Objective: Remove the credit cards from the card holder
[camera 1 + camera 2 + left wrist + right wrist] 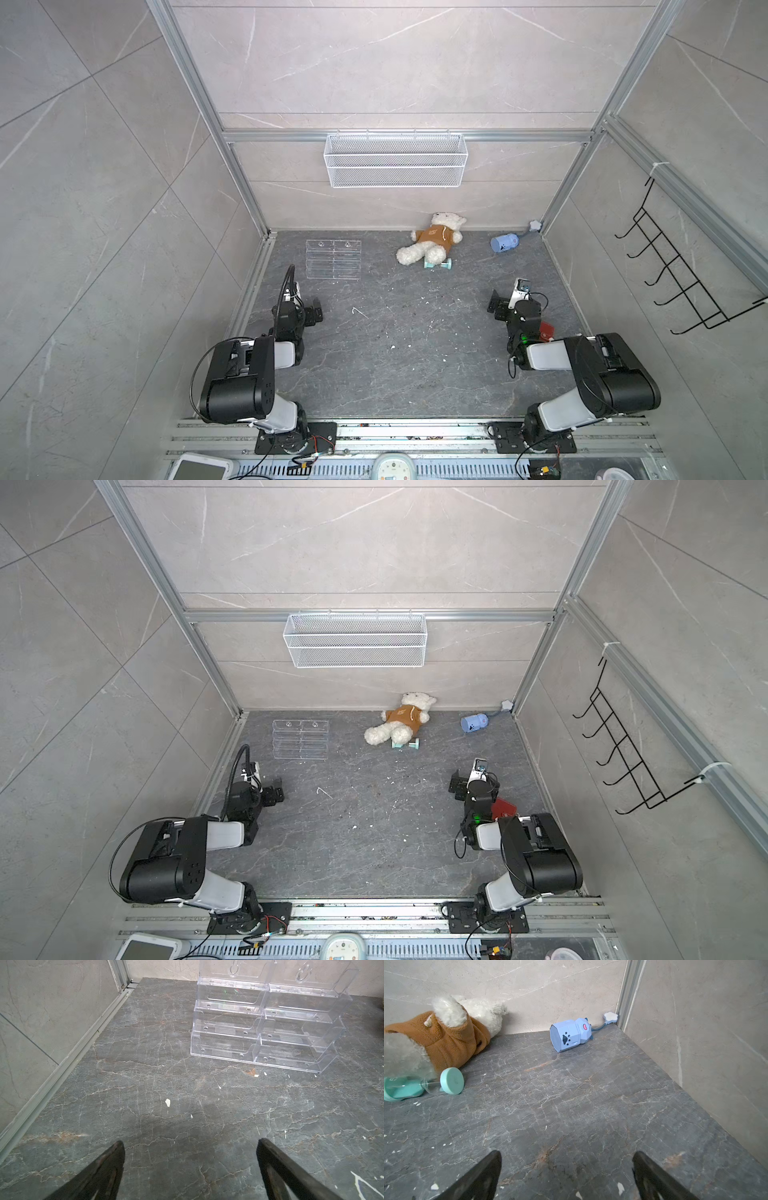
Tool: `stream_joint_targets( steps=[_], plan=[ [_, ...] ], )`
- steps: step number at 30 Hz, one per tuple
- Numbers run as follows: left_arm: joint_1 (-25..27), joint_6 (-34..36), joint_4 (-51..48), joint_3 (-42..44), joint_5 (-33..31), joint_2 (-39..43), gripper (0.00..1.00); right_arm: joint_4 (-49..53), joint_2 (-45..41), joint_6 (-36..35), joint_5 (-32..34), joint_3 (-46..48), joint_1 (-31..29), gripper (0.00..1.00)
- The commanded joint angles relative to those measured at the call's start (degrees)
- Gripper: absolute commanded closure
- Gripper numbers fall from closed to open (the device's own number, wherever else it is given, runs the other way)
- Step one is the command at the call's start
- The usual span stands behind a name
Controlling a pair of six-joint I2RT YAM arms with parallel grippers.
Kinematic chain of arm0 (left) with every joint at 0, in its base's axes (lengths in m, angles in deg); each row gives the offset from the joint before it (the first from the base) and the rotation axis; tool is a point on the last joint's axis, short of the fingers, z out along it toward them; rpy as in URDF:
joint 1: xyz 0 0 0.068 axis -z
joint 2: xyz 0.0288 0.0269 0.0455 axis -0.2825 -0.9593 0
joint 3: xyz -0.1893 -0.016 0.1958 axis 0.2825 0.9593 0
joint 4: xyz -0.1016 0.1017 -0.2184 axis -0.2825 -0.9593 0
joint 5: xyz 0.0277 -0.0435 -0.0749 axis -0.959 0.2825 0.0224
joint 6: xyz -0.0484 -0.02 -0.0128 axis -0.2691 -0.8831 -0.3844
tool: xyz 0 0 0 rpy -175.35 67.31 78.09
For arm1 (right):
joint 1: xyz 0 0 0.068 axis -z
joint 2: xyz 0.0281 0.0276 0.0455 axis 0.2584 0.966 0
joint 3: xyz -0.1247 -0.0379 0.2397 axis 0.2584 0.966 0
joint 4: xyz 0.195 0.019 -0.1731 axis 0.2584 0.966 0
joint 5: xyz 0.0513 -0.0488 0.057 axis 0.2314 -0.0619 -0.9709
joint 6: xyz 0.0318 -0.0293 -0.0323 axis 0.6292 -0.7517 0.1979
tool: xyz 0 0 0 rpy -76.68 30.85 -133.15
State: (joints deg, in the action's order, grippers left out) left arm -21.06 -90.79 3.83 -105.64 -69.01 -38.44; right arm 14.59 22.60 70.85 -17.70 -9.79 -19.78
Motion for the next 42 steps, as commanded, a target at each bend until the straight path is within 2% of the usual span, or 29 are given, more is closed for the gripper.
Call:
stream_joint_targets(
  steps=[1,29,31,33,34,35,36,39,42],
  plan=[
    [-0.01,-0.82,2.46,-0.75,-0.74,0.43,0.00,0.11,-0.58,0.48,1.07,-0.46,0.06,0.00],
    [-0.05,-0.70,2.33,-0.84,-0.86,0.42,0.00,0.06,-0.60,0.47,0.89,-0.38,0.06,0.00],
    [0.03,0.16,1.38,-1.23,1.09,0.81,0.00,-0.27,-0.94,-0.17,1.08,-0.39,-0.29,0.00],
    [1.54,2.39,-0.20,-1.22,1.65,2.89,0.00,3.67,-3.76,-1.65,1.07,-0.78,-1.72,0.00],
    [2.49,3.08,-1.78,-1.24,1.35,4.72,0.00,2.52,-4.34,-2.39,3.37,-0.55,-2.77,0.00],
    [3.55,3.62,-5.71,-1.84,0.63,7.59,0.00,5.96,-6.40,-2.88,8.76,-1.35,-4.84,0.00],
    [4.56,3.29,-10.71,-3.02,-0.89,10.69,0.00,12.40,-9.12,-2.85,10.35,-2.98,-5.98,0.00],
    [7.85,-0.69,-21.86,-5.62,-2.74,19.49,0.00,36.02,-17.12,2.79,9.16,-11.02,-6.91,0.00],
    [11.58,-7.98,-28.77,-7.69,0.74,27.50,0.00,53.10,-22.19,8.83,5.24,-17.38,-7.75,0.00]
  ],
)
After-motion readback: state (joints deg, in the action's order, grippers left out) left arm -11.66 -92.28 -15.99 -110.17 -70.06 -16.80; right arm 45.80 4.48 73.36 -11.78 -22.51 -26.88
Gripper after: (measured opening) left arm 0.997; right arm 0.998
